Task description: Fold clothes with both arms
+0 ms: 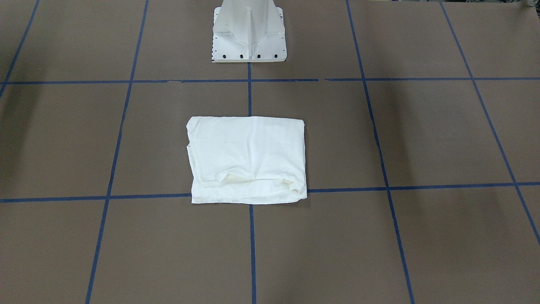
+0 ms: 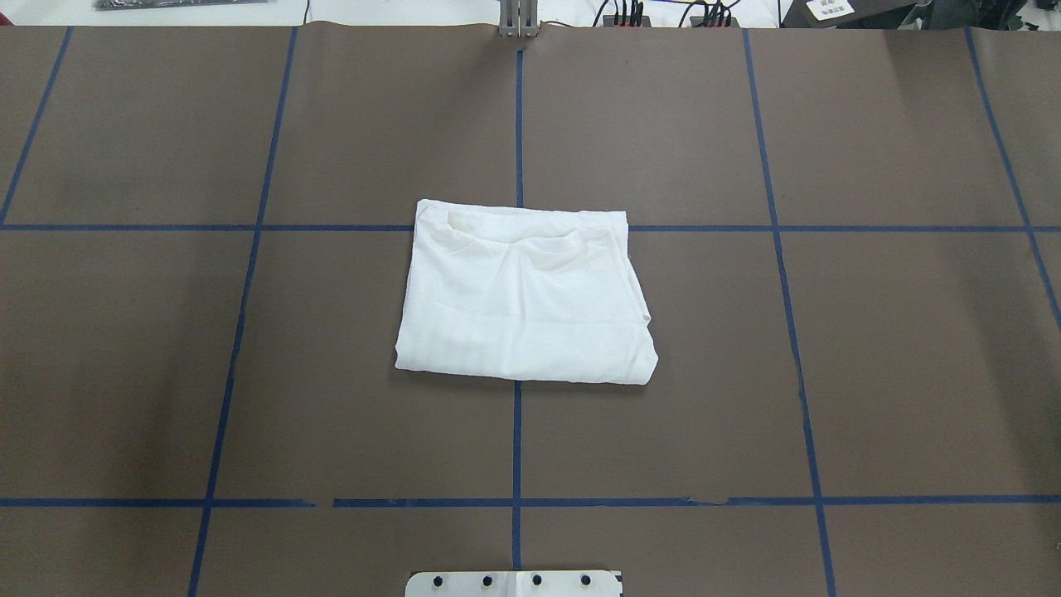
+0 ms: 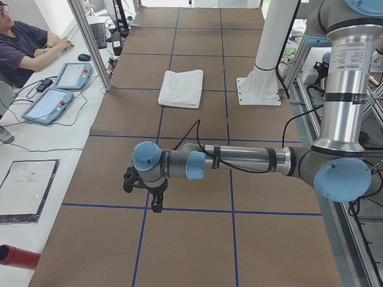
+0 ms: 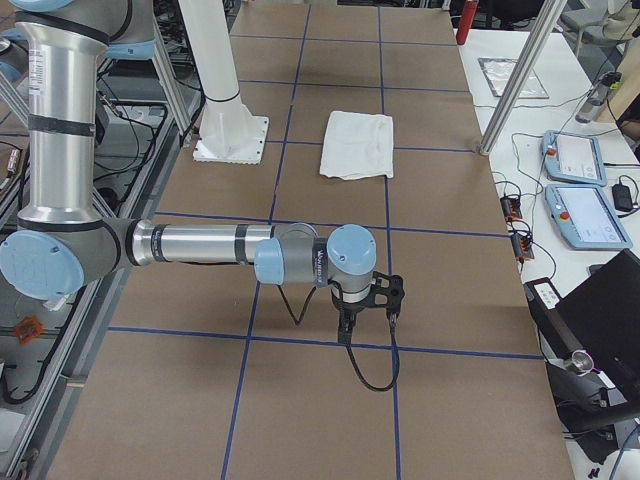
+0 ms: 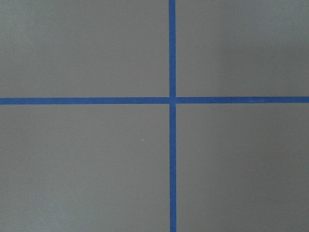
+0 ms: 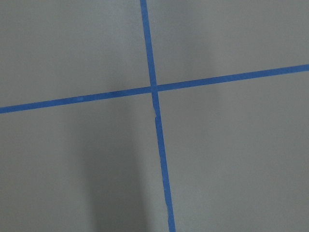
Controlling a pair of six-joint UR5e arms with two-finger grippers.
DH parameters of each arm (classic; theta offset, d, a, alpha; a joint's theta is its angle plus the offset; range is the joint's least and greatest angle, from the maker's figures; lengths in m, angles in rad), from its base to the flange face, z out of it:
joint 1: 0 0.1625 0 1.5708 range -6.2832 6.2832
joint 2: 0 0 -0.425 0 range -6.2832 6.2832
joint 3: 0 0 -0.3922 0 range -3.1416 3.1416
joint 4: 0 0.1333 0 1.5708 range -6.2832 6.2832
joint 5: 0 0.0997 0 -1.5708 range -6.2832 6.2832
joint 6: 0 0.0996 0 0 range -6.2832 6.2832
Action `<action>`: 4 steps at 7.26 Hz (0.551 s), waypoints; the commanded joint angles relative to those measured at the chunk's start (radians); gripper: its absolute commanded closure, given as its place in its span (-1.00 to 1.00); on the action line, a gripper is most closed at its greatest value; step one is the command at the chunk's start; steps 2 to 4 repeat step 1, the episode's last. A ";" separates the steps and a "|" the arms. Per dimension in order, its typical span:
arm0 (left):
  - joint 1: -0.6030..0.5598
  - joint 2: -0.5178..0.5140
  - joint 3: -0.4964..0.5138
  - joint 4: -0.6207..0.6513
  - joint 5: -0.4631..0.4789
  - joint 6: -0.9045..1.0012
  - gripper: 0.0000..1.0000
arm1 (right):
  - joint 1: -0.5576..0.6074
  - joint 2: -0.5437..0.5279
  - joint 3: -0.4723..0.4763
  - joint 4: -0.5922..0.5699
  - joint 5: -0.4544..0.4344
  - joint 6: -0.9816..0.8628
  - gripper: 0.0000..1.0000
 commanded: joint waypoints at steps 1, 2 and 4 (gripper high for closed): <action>0.000 -0.002 0.000 0.000 0.000 0.000 -0.99 | 0.001 0.000 0.001 0.000 0.000 0.000 -1.00; 0.000 -0.002 0.000 0.000 0.000 0.000 -0.99 | 0.001 0.000 0.001 0.000 0.000 0.000 -1.00; 0.000 -0.002 0.000 0.000 0.000 0.000 -0.99 | 0.001 0.000 0.001 0.000 0.000 0.000 -1.00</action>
